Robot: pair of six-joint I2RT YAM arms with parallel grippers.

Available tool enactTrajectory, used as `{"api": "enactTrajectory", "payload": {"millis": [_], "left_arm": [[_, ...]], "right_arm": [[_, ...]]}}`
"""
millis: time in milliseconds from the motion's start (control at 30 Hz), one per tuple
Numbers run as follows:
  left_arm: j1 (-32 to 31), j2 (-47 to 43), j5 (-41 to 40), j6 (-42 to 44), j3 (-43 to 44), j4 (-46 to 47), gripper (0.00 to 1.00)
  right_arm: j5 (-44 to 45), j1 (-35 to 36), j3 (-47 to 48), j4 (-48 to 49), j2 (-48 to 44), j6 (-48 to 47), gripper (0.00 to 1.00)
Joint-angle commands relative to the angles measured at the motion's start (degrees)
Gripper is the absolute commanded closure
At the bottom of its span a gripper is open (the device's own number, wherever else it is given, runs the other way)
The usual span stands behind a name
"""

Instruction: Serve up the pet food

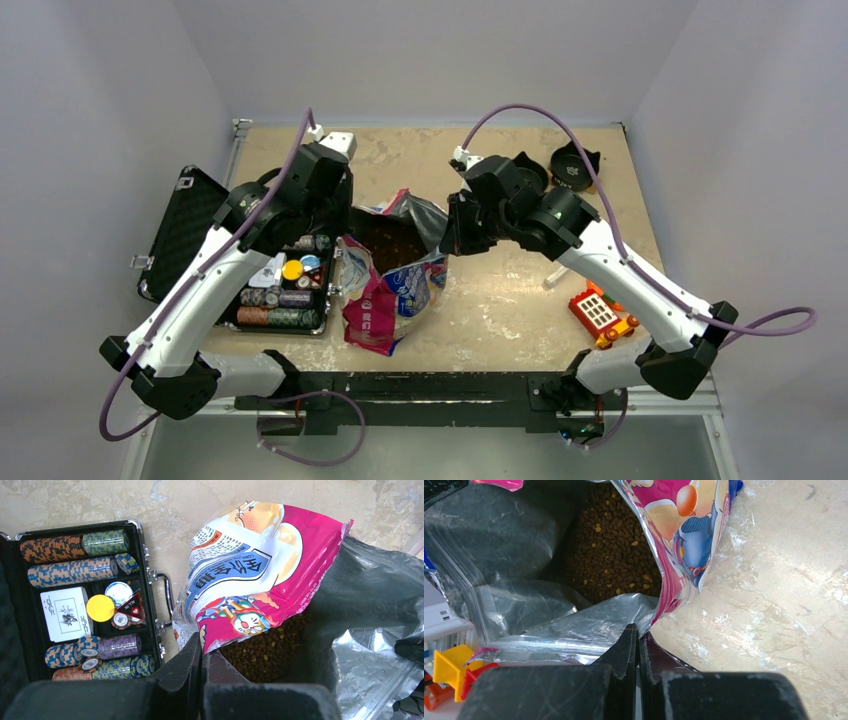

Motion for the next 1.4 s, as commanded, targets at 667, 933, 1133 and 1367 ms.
{"api": "enactTrajectory", "payload": {"millis": [667, 933, 1133, 1367], "left_arm": [[0.79, 7.42, 2.13, 4.48, 8.32, -3.18, 0.44], [0.79, -1.77, 10.2, 2.93, -0.09, 1.69, 0.29], [0.75, -6.74, 11.05, 2.72, -4.56, 5.79, 0.2], [0.78, 1.62, 7.64, 4.61, -0.02, 3.71, 0.37]], "right_arm": [[-0.41, -2.17, 5.46, -2.7, 1.0, -6.05, 1.0], [0.08, -2.17, 2.2, -3.04, -2.36, -5.06, 1.0], [0.36, -2.4, 0.43, -3.18, -4.15, -5.94, 1.0], [-0.58, -2.44, 1.84, -3.34, -3.89, -7.42, 1.0]]}}
